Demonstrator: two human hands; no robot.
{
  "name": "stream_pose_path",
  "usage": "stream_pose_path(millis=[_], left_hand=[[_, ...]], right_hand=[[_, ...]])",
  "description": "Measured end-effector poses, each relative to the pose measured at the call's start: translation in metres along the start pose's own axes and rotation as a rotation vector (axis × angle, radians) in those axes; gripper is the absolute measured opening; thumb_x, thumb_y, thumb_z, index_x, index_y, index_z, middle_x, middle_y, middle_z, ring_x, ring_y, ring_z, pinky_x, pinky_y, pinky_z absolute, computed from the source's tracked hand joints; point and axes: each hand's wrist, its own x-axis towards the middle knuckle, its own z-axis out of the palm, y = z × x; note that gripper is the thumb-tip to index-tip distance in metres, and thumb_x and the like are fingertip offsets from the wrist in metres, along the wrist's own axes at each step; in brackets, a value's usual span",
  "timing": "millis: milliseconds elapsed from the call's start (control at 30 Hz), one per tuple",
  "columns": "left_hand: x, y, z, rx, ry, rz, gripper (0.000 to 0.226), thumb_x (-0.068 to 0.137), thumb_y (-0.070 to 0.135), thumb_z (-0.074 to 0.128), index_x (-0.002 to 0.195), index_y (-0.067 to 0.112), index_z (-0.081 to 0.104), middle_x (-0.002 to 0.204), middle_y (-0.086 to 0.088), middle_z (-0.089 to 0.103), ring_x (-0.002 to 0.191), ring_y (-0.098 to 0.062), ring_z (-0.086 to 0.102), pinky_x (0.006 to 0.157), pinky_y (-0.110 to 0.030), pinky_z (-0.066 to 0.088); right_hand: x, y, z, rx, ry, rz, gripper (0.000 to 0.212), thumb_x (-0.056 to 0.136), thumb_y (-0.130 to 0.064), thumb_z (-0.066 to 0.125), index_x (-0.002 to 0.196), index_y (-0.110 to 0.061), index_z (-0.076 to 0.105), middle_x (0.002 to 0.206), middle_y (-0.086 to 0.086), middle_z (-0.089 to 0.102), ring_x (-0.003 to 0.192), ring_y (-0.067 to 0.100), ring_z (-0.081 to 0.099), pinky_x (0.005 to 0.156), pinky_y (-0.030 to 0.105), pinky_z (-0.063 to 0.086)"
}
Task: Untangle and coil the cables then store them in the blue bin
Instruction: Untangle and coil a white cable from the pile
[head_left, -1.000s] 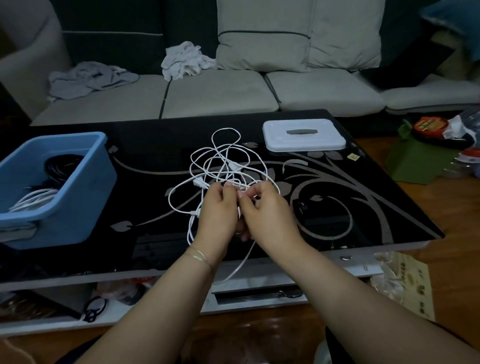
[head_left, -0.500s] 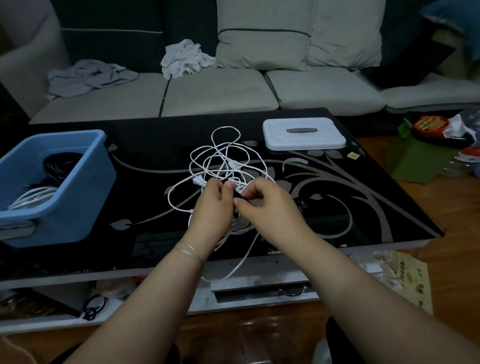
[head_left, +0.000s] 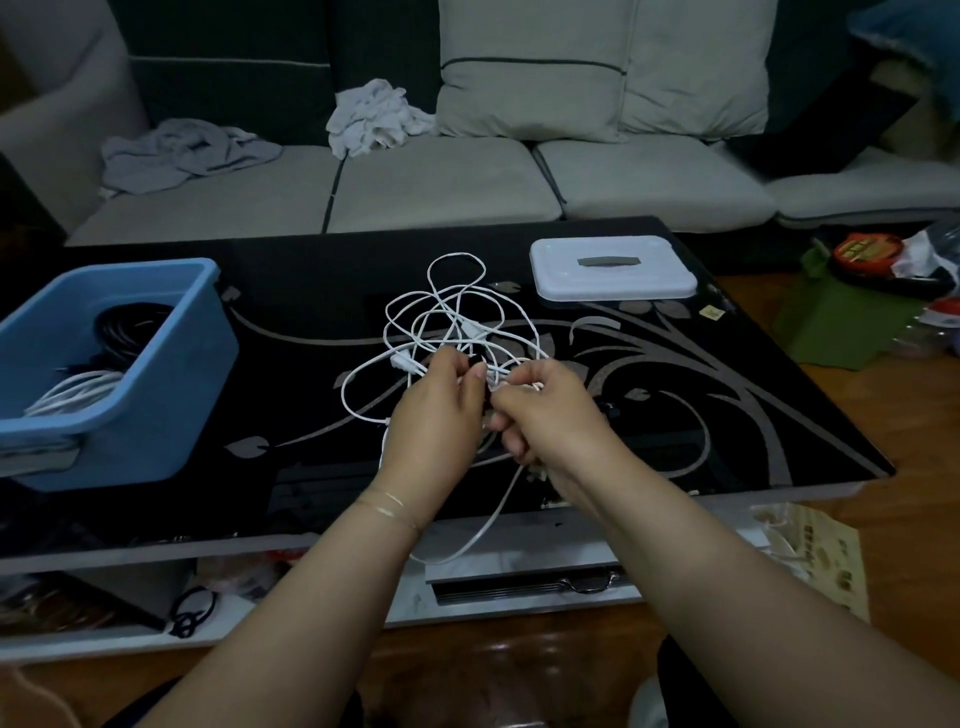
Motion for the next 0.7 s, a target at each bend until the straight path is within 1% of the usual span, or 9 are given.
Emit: stream_pose_path(millis=[100,167,234,334,367,434,501,601,701], left_hand=[[0.001,-0.002,-0.005,0.105,0.053,0.118,0.019,0.100,0.031,0.043,0.088,0.017,0.042,0.067,0.001,0.055,0.066,-0.025,0.053,0.058,-0.038,0.037],[0.003,-0.002,-0.009,0.151,0.103,0.213,0.016,0.100,0.029,0.043,0.090,0.016,0.042,0.071,0.001,0.056,0.068,-0.026,0.055,0.058,-0.037,0.035],[0.005,-0.001,-0.011,0.133,0.121,0.236,0.015,0.100,0.028,0.044,0.093,0.014,0.045,0.079,-0.002,0.061,0.073,-0.028,0.058,0.062,-0.039,0.041],[0.007,-0.001,-0.013,0.057,0.096,0.161,0.016,0.100,0.028,0.046,0.090,0.015,0.044,0.074,-0.001,0.059,0.068,-0.018,0.056,0.063,-0.036,0.044],[0.007,-0.001,-0.012,0.021,0.088,0.129,0.017,0.100,0.028,0.046,0.086,0.018,0.043,0.069,0.003,0.055,0.062,-0.009,0.052,0.060,-0.028,0.042],[0.010,0.000,-0.010,-0.062,0.081,0.059,0.023,0.100,0.028,0.047,0.078,0.023,0.040,0.063,0.008,0.047,0.053,-0.003,0.044,0.050,-0.015,0.033],[0.011,0.000,-0.005,-0.174,0.055,-0.005,0.027,0.099,0.027,0.049,0.074,0.023,0.039,0.060,0.008,0.044,0.048,-0.003,0.038,0.047,-0.016,0.030],[0.011,-0.001,0.002,-0.367,0.038,-0.116,0.029,0.098,0.024,0.051,0.071,0.019,0.041,0.060,0.001,0.046,0.052,-0.011,0.040,0.054,-0.029,0.036],[0.016,-0.007,-0.001,-0.376,0.096,-0.156,0.023,0.097,0.024,0.053,0.075,0.020,0.046,0.069,-0.001,0.054,0.061,-0.015,0.047,0.058,-0.028,0.040]], right_hand=[[-0.003,-0.001,0.000,-0.006,-0.089,0.024,0.024,0.094,-0.004,0.053,0.115,-0.006,0.042,0.060,0.007,0.056,0.031,0.008,0.045,0.033,0.017,0.032],[-0.005,-0.002,-0.001,-0.064,-0.131,-0.019,0.022,0.093,-0.001,0.053,0.113,-0.005,0.045,0.061,0.009,0.056,0.031,0.010,0.049,0.033,0.017,0.035],[-0.004,-0.004,-0.001,-0.105,-0.123,-0.065,0.021,0.091,0.002,0.051,0.111,-0.006,0.050,0.058,0.008,0.056,0.031,0.011,0.050,0.033,0.017,0.036],[-0.001,-0.004,-0.001,-0.184,-0.085,-0.125,0.014,0.088,0.000,0.050,0.097,-0.010,0.055,0.049,0.003,0.056,0.029,0.013,0.048,0.032,0.017,0.035],[-0.001,-0.003,-0.001,-0.201,-0.071,-0.142,0.010,0.089,-0.003,0.051,0.090,-0.012,0.054,0.048,0.002,0.056,0.029,0.013,0.048,0.032,0.017,0.035],[-0.003,-0.002,0.001,-0.176,-0.015,-0.176,0.011,0.091,-0.009,0.054,0.081,-0.013,0.052,0.048,0.002,0.056,0.030,0.012,0.047,0.033,0.017,0.034],[-0.004,0.001,0.002,-0.162,0.078,-0.255,0.015,0.092,-0.017,0.056,0.077,-0.015,0.051,0.051,0.002,0.057,0.034,0.012,0.048,0.037,0.020,0.037],[-0.003,0.002,0.001,-0.491,0.177,-0.420,0.016,0.090,-0.029,0.055,0.078,-0.020,0.050,0.061,-0.001,0.059,0.056,0.018,0.055,0.055,0.032,0.044],[-0.005,-0.005,-0.004,-0.907,0.042,-0.394,0.017,0.090,-0.030,0.050,0.082,-0.016,0.051,0.074,0.003,0.061,0.071,0.025,0.060,0.063,0.034,0.047]])
